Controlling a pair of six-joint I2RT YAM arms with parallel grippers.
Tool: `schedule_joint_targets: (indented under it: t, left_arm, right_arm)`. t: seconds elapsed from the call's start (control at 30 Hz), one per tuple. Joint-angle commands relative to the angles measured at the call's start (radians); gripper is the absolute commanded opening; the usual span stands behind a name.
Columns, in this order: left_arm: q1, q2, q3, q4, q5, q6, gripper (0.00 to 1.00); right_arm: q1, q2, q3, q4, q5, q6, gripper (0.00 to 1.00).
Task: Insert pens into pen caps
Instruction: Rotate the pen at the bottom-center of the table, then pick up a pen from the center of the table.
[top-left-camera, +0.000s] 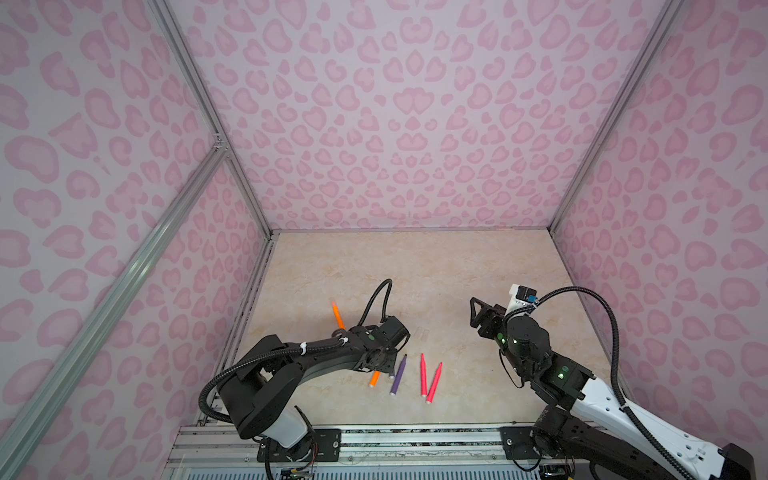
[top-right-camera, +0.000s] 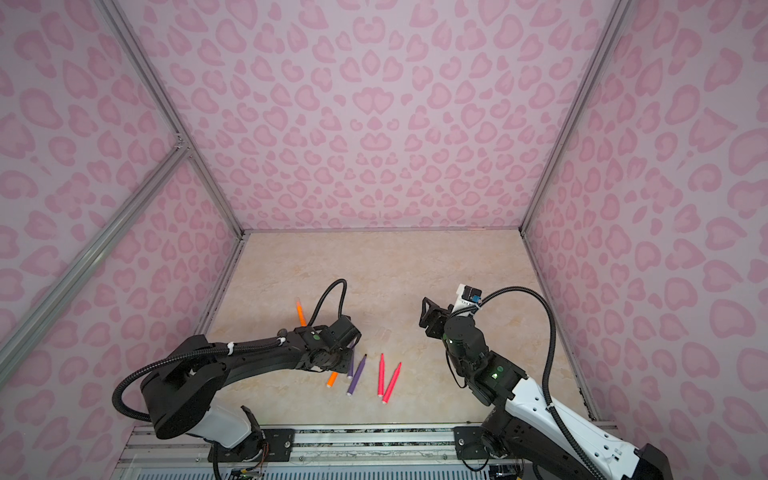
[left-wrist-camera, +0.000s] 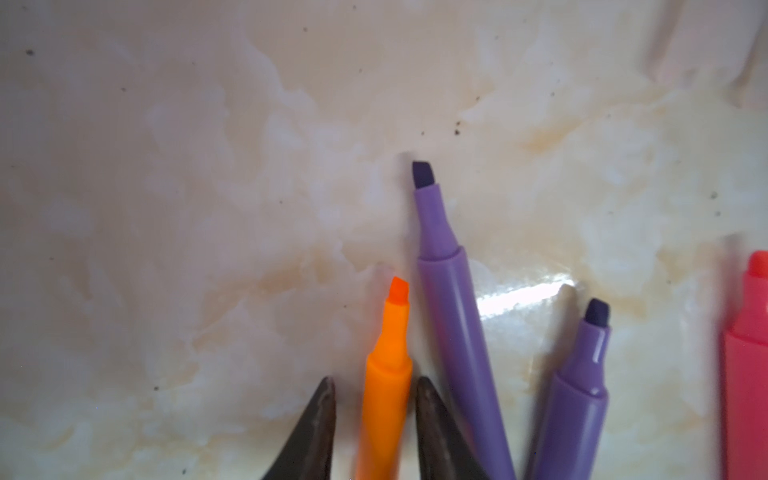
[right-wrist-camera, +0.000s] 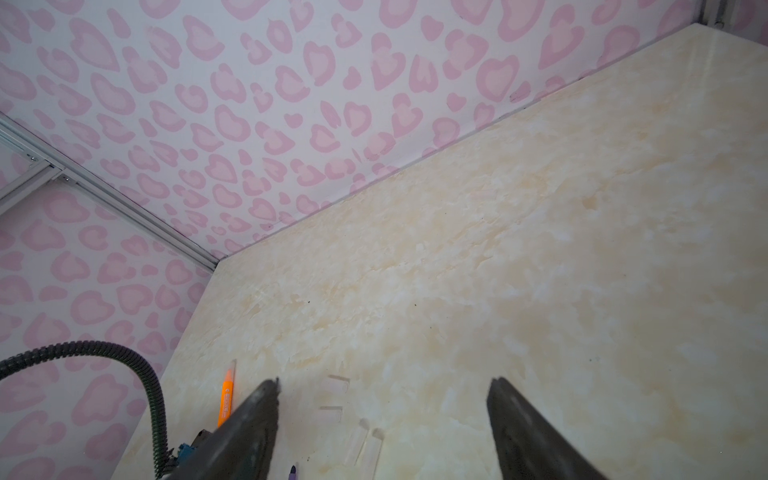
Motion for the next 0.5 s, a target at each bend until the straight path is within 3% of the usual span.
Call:
schedule_joint_targets:
  t: [0.0,0.47]
  left_arm:
    - [0.0,0.001,-0.011,-0.042,0.025,0.004,0.32]
    - [0.004,0.022,-0.021,-0.024,0.05,0.008,0.29]
  right_arm:
    - [0.001,0.006,-0.003,0.015,0.008,-0.002,0.8]
    - [0.001,-0.008,-0.006,0.008,0.008,0.002,0.8]
